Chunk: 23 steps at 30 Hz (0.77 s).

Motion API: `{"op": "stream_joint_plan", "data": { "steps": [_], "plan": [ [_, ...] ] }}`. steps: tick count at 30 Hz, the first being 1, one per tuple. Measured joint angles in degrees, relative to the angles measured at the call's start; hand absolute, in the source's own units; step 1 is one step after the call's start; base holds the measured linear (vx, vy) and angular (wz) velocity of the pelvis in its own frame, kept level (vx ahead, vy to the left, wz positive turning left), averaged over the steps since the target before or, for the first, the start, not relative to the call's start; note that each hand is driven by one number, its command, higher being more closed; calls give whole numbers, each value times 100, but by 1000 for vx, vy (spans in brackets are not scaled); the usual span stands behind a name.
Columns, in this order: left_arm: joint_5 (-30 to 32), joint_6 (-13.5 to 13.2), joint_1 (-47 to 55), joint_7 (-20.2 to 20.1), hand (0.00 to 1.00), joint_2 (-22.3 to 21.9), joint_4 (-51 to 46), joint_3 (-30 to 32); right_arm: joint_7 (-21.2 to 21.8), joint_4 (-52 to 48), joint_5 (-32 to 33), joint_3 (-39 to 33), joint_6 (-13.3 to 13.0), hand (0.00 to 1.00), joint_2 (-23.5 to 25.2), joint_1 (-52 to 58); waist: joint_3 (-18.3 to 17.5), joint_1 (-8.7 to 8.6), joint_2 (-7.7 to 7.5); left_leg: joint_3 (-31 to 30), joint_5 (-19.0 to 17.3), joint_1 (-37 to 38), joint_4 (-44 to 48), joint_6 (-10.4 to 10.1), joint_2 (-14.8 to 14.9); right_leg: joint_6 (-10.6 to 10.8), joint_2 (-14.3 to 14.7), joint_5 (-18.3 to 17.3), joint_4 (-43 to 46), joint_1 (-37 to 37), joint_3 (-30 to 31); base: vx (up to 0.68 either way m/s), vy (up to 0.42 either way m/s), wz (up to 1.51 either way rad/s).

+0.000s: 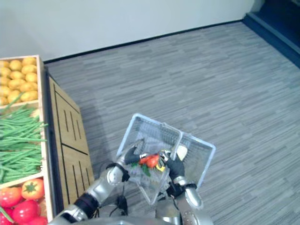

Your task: Pick vegetable in the basket

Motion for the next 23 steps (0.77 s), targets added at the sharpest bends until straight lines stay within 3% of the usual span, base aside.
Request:
{"op": "stream_joint_plan", "data": {
  "steps": [6, 10, 14, 15, 20, 23],
  "plan": [
    [-1120, -244, 258, -78, 0, 582, -1352, 679, -600, 2241, -881, -1612, 132, 100, -40, -758, -144, 100, 217, -125, 125, 40, -183, -25, 15, 55, -15, 45, -73, 32, -299, -32, -25, 7],
    [-1776, -302, 391, -152, 0, 532, -1294, 942, -972, 3088, -1035, -2363, 169, 100, -42, -1205, -184, 122, 266, -254, 165, 86, -211, 12, -11, 12, -46, 105, -104, 145, -444, 35, 1, 17],
    [-1755, -240, 287, -152, 0, 502, 206, 1253, -1178, 3682, -1112, -2880, 171, 100, -147, -1442, -235, 110, 199, -383, 163, 268, -295, 13, -17, 22, -47, 64, -106, 336, -581, 38, 0, 13],
    [-1690, -98, 167, -143, 0, 475, 1075, 1449, -1233, 3864, -1114, -2978, 179, 100, -234, -1488, -248, 112, 198, -410, 164, 328, -314, 14, -23, 48, -51, 34, -106, 408, -606, 15, -5, 13],
    [-1251, 344, 158, -127, 0, 491, 3391, 2061, -1319, 4549, -1345, -3324, 237, 100, -306, -1583, -286, 96, 30, -399, 162, 489, -379, 13, -32, 48, -56, -4, -106, 535, -630, 3, -3, 3],
    [-1023, 525, 289, -209, 0, 482, 3909, 2289, -1318, 4752, -1482, -3405, 359, 100, -306, -1593, -300, 101, 21, -282, 156, 531, -398, 13, -47, 46, -59, -4, -106, 535, -561, -35, 1, -8]
  ]
}}
